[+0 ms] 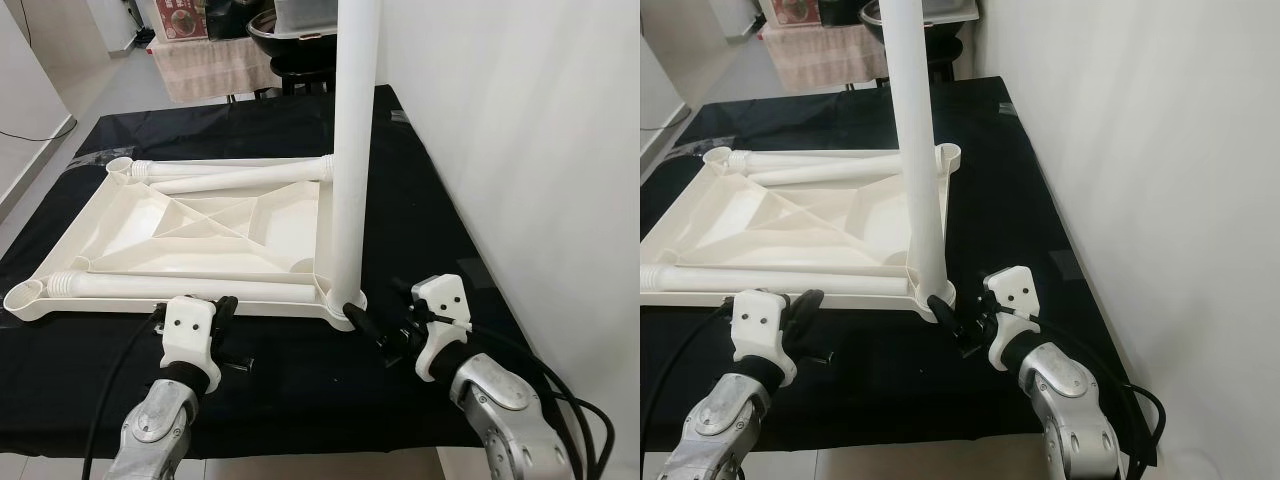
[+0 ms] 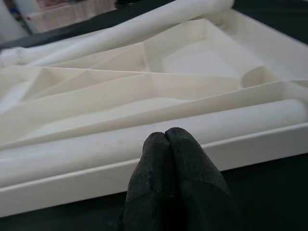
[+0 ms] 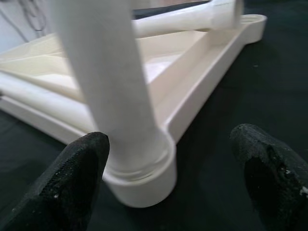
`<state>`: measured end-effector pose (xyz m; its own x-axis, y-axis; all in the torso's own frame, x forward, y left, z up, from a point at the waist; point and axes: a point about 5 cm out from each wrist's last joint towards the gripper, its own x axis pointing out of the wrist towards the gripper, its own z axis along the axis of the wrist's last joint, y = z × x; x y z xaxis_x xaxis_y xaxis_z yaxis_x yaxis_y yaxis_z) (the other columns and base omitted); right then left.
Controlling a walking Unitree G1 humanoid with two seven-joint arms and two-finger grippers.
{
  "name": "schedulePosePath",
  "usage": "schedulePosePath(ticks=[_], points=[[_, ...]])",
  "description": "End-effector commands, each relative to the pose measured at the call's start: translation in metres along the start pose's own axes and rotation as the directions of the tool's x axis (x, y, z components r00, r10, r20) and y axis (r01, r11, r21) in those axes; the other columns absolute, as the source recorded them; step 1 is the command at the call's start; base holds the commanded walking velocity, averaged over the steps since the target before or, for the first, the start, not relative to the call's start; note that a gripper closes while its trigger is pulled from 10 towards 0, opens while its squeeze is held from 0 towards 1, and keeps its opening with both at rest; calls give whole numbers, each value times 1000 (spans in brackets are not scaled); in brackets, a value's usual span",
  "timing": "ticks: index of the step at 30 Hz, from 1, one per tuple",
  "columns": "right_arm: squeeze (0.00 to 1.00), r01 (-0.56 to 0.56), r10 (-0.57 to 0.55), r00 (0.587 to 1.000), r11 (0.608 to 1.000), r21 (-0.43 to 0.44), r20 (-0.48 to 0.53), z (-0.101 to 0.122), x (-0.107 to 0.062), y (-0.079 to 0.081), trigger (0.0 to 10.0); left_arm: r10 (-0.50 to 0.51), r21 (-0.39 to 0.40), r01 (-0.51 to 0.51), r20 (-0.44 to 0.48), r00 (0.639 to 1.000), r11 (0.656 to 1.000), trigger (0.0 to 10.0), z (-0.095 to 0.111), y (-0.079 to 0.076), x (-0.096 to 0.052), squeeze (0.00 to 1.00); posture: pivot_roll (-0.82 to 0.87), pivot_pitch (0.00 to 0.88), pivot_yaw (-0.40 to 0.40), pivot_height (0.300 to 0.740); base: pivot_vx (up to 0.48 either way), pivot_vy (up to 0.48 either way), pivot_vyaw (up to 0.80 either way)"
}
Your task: Building children table
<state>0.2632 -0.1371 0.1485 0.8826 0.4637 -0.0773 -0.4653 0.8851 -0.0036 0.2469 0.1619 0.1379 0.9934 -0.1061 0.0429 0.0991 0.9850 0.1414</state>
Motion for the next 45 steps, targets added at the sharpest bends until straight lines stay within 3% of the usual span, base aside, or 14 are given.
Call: schedulePosePath(ticks=[1, 4, 5, 7, 10, 16, 17, 25, 36, 37, 38, 41, 45], points=[[0, 51, -51, 999, 999, 5, -4, -3, -1, -4, 10000, 51, 86, -48, -32, 998, 995, 10000, -5, 5, -1, 0, -94, 131, 58, 740, 0, 0, 0], [0, 67, -67, 998, 998, 12, 2, -2, -1, -5, 10000, 69, 107, -66, -25, 997, 992, 10000, -4, 7, -1, 0, -94, 131, 58, 740, 0, 0, 0], [0, 102, -102, 995, 995, 12, 3, -2, -1, -8, 10000, 111, 153, -108, -13, 994, 982, 10000, -4, 11, -4, 0, -92, 130, 52, 740, 0, 0, 0], [0, 153, -153, 988, 988, 8, -8, -5, -3, -11, 10000, 101, 213, -98, -4, 995, 972, 10000, -7, 9, -14, 0, -88, 130, 52, 740, 0, 0, 0], [0, 165, -165, 986, 986, -5, -16, -8, -4, -9, 10000, 110, 233, -111, 18, 994, 966, 10000, -5, 11, -19, 0, -88, 132, 55, 740, 0, 0, 0], [0, 172, -172, 985, 985, -6, -14, -8, -4, -9, 10000, 93, 177, -99, 41, 995, 979, 10000, 0, 11, -15, 0, -77, 128, 53, 740, 0, 0, 0], [0, 172, -172, 985, 985, -6, -13, -7, -3, -9, 10000, 95, 218, -109, 71, 993, 970, 10000, 3, 10, -13, 0, -68, 126, 55, 740, 0, 0, 0], [0, 167, -167, 986, 986, -6, -14, -9, 2, -9, 10000, 85, 293, -119, 127, 988, 949, 10000, 8, 2, -7, 0, -67, 125, 56, 740, 0, 0, 0], [0, 200, -200, 980, 980, -8, -7, -8, -5, -13, 10000, 47, 224, -70, 108, 993, 972, 10000, 2, -2, -8, 0, -68, 121, 40, 740, 0, 0, 0], [0, 167, -167, 986, 986, 22, 4, -8, -18, -13, 10000, 45, 222, -68, 106, 993, 973, 10000, 0, -2, -7, 0, -72, 119, 38, 740, 0, 0, 0], [0, 167, -167, 986, 986, 22, 4, -8, -18, -13, 10000, 45, 222, -68, 106, 993, 973, 10000, 0, -2, -7, 0, -72, 119, 38, 740, 0, 0, 0], [0, 2, -3, 1000, 998, 57, 24, -3, -39, -1, 10000, 41, 200, -61, 102, 994, 978, 10000, -2, -1, -8, 0, -79, 118, 41, 740, 0, 0, 0], [0, -116, 116, 993, 993, 15, 16, 0, -51, 10, 10000, 27, 202, -44, 88, 996, 978, 10000, -5, -1, -10, 0, -88, 115, 44, 740, 0, 83, 0]])
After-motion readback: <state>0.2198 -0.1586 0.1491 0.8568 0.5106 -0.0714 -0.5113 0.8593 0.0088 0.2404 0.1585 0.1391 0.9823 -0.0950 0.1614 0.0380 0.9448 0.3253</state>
